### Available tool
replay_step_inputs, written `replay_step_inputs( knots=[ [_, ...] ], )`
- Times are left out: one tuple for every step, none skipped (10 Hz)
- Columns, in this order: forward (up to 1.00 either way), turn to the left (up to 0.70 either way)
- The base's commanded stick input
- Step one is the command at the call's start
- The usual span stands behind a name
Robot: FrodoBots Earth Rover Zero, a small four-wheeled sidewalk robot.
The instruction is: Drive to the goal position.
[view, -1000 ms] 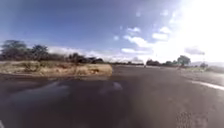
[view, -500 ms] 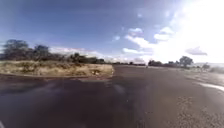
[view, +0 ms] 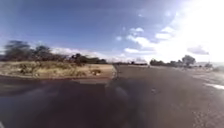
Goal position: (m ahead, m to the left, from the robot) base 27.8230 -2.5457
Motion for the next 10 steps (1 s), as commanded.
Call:
replay_step_inputs(
  knots=[
    [0.7, 0.0],
    [0.7, 0.0],
    [0.7, 0.0],
    [0.7, 0.0],
    [0.7, -0.14],
    [0.7, -0.27],
    [0.7, -0.35],
    [0.7, -0.35],
    [0.7, -0.34],
    [0.7, -0.3]
  ],
)
